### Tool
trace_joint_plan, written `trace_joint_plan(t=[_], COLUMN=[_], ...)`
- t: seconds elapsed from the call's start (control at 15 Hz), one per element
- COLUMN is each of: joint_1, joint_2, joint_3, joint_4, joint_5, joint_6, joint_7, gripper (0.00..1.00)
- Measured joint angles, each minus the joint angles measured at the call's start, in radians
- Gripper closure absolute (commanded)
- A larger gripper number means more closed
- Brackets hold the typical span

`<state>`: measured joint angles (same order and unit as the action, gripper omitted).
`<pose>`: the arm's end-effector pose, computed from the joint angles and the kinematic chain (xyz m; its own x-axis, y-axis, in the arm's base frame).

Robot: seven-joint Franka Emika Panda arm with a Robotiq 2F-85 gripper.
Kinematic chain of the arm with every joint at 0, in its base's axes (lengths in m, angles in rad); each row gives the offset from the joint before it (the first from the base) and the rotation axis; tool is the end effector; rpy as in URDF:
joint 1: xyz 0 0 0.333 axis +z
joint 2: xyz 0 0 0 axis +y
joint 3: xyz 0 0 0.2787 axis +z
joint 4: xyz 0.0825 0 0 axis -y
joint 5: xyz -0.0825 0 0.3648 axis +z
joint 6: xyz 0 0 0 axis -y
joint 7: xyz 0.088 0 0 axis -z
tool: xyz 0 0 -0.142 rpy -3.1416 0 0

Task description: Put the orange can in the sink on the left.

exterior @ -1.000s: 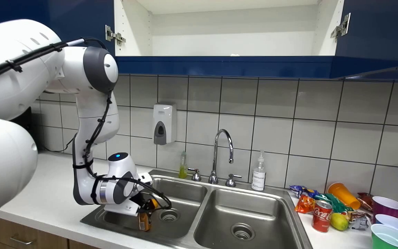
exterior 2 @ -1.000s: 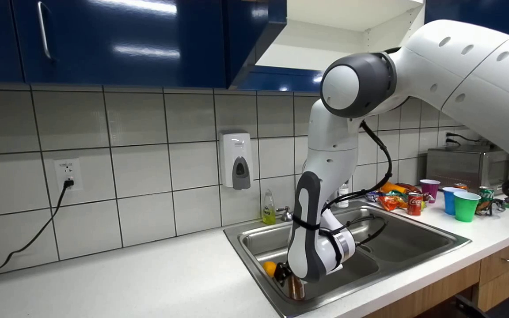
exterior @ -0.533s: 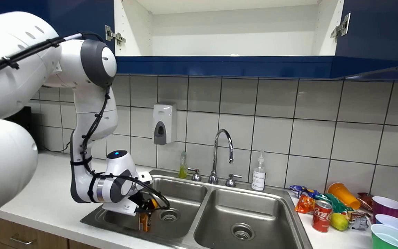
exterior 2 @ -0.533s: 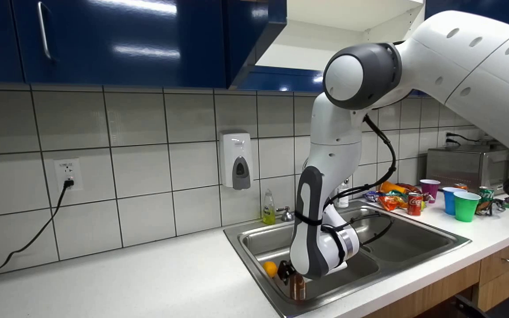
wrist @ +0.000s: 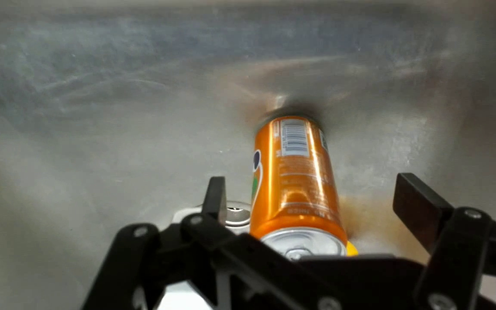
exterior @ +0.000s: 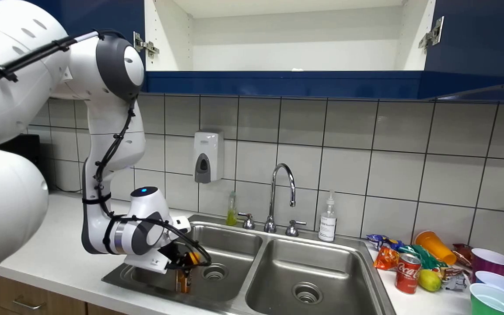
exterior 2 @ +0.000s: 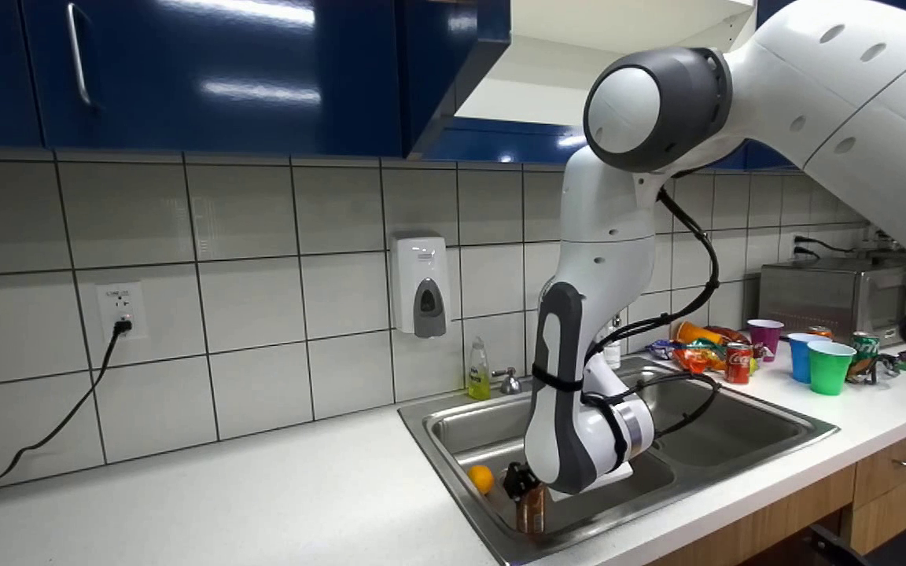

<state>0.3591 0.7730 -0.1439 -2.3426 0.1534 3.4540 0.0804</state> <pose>0.4736 0.0704 0.0136 0.9333 0.0480 0.3558 0.0262 -0.9975 0.0659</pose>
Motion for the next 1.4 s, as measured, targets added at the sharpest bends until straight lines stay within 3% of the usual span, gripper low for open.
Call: trace_joint_plan(t=[1.4], joint_1=[0.032], joint_2=[-0.143], joint_3=[-0.012], joint_4=[-0.133], joint_5=[0.053], joint_6=[-0.019], joint_7=[0.000], gripper=[0.00])
